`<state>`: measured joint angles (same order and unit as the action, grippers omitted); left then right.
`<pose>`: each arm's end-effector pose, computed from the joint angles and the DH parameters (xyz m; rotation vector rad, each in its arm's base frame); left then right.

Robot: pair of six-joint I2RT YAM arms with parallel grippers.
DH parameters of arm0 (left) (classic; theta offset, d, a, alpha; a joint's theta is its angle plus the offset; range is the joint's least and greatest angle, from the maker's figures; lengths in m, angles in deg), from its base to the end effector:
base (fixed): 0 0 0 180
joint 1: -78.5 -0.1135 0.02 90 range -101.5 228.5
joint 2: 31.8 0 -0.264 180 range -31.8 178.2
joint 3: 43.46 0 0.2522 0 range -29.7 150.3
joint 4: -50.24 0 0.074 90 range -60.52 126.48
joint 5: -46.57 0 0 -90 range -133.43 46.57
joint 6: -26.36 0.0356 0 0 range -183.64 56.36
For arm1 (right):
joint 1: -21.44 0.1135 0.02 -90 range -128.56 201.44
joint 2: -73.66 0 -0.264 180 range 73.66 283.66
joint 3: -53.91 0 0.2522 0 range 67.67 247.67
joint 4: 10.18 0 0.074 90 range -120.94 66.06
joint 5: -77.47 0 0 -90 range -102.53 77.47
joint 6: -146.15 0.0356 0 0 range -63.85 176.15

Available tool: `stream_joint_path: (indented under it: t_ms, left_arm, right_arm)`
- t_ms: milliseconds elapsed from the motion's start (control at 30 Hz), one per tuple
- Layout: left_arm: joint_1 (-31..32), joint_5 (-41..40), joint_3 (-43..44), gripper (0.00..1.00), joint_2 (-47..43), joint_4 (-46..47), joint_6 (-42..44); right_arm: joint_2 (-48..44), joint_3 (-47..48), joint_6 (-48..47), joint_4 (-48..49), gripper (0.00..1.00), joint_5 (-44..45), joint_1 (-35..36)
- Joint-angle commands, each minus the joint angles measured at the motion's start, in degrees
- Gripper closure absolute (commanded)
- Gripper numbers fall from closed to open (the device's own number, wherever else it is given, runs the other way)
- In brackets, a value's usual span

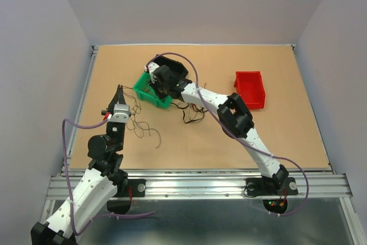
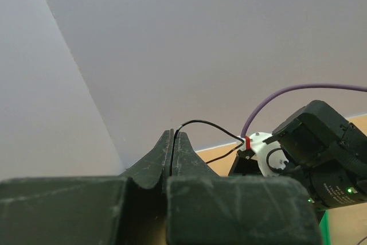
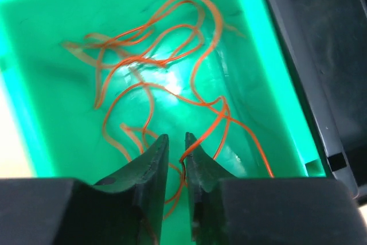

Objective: Untangle the cables

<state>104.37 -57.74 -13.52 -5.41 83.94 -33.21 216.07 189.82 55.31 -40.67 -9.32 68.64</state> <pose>0.1132 -0.0451 0.3121 0.2279 0.9177 0.1885 0.3869 0.4149 0.1801 -0.8841 2.0608 0.3824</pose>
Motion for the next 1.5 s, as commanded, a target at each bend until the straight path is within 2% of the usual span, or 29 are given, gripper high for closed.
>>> stream_joint_path:
  t_ms: [0,67,167,200,267,367,567,600,733,800,1100,1467]
  left_arm:
    - [-0.2,1.82,-0.1,1.0,-1.25,3.51,-0.73]
    - [-0.2,1.74,-0.19,1.0,-1.61,3.51,-0.64]
    - [-0.2,2.61,-0.54,1.0,-2.31,3.51,-0.73]
    - [-0.29,3.05,-0.71,1.0,-2.31,3.51,-0.99]
    - [-0.29,4.1,-0.72,1.0,-1.87,3.51,-1.08]
    - [-0.2,4.2,-0.37,1.0,-0.29,3.43,-1.34]
    - [-0.29,9.72,-0.89,1.0,-1.08,2.37,-2.13]
    - [-0.2,10.43,-1.07,1.0,-1.86,2.02,-2.4]
    - [-0.29,13.43,-1.51,1.0,-2.75,1.41,-2.66]
    - [-0.12,14.04,-1.6,1.0,-2.84,0.97,-2.66]
    - [-0.2,17.56,-2.39,1.0,-3.36,0.97,-2.57]
    - [-0.2,19.75,-2.39,1.0,-1.61,0.88,-2.14]
  right_arm:
    - [-8.19,-0.77,-1.18,0.38,0.73,2.16,0.17]
    - [-11.79,-1.73,-0.13,0.47,0.69,2.16,0.17]
    - [-15.92,-3.84,2.58,0.65,0.53,2.68,0.26]
    - [-16.72,-5.33,3.56,0.73,0.44,2.95,0.26]
    - [-18.74,-6.65,5.05,0.74,0.38,4.35,0.17]
    - [-23.12,-11.92,7.51,0.65,0.37,6.19,0.26]
    - [-38.58,-34.75,13.05,1.17,0.37,18.32,-0.96]
    - [-42.79,-37.48,13.84,2.31,0.38,18.33,-2.97]
    - [-49.67,-46.72,17.18,4.25,0.39,16.22,-8.69]
    - [-49.51,-48.84,17.63,4.51,0.39,15.78,-11.24]
    - [-42.67,-50.43,30.8,4.86,0.34,17.2,-18.54]
    - [-34.14,-47.18,33.09,5.48,0.34,9.38,-18.46]
